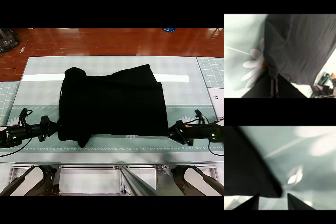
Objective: Fold the shirts.
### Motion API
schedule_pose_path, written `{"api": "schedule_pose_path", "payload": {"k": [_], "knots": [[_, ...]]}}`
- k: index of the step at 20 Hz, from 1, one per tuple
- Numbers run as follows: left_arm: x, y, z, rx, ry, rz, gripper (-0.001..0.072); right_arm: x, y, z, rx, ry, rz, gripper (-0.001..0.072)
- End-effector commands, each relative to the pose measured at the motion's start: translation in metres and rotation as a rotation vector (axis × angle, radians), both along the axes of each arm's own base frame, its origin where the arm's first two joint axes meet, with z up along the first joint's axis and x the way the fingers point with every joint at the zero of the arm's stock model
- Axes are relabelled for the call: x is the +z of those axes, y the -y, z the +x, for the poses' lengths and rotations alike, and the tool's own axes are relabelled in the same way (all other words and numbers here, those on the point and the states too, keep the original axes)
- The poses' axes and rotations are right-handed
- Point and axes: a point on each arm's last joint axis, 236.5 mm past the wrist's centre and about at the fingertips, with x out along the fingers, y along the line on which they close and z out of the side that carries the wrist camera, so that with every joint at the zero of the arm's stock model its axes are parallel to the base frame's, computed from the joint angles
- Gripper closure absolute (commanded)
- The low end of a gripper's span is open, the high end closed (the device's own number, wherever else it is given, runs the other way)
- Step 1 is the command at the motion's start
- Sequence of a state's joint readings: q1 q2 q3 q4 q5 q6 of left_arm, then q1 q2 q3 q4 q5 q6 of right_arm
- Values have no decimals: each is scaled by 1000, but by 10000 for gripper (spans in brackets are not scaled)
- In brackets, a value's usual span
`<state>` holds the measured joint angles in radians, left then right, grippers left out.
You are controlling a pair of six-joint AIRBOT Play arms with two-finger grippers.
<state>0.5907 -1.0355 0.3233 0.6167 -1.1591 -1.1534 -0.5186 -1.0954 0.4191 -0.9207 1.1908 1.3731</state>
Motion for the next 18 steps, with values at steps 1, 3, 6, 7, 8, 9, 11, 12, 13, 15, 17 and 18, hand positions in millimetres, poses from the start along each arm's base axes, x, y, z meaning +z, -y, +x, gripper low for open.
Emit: {"api": "schedule_pose_path", "payload": {"k": [1, 3, 6, 7, 8, 9, 11, 12, 13, 15, 17, 18], "knots": [[0, 0, 1, -12, 16, 9, 682, -12, -13, 36, -44, 64, -10, 304], [0, -4, 6, -5, 39, 30, 682, -6, -28, 60, -11, 116, -1, 437], [41, -7, 46, 45, 201, -30, 683, 37, -48, 107, 130, 293, -4, 688], [69, -11, 65, 61, 281, -58, 683, 66, -51, 129, 168, 366, -5, 688], [107, -16, 87, 67, 379, -80, 683, 100, -50, 151, 201, 448, -14, 689], [147, -21, 105, 62, 483, -80, 683, 145, -48, 175, 223, 550, -32, 689], [246, -28, 136, 22, 724, -9, 683, 244, -37, 213, 242, 766, -120, 689], [292, -26, 144, -12, 828, 45, 683, 298, -30, 225, 249, 876, -187, 689], [338, -21, 146, -53, 932, 98, 683, 345, -23, 230, 248, 968, -252, 689], [418, -13, 142, -103, 1082, 249, 683, 428, -18, 221, 254, 1124, -360, 689], [471, -9, 126, -132, 1154, 418, 683, 490, -20, 196, 275, 1244, -439, 689], [491, -8, 115, -151, 1178, 499, 683, 514, -22, 181, 273, 1301, -469, 689]]}}
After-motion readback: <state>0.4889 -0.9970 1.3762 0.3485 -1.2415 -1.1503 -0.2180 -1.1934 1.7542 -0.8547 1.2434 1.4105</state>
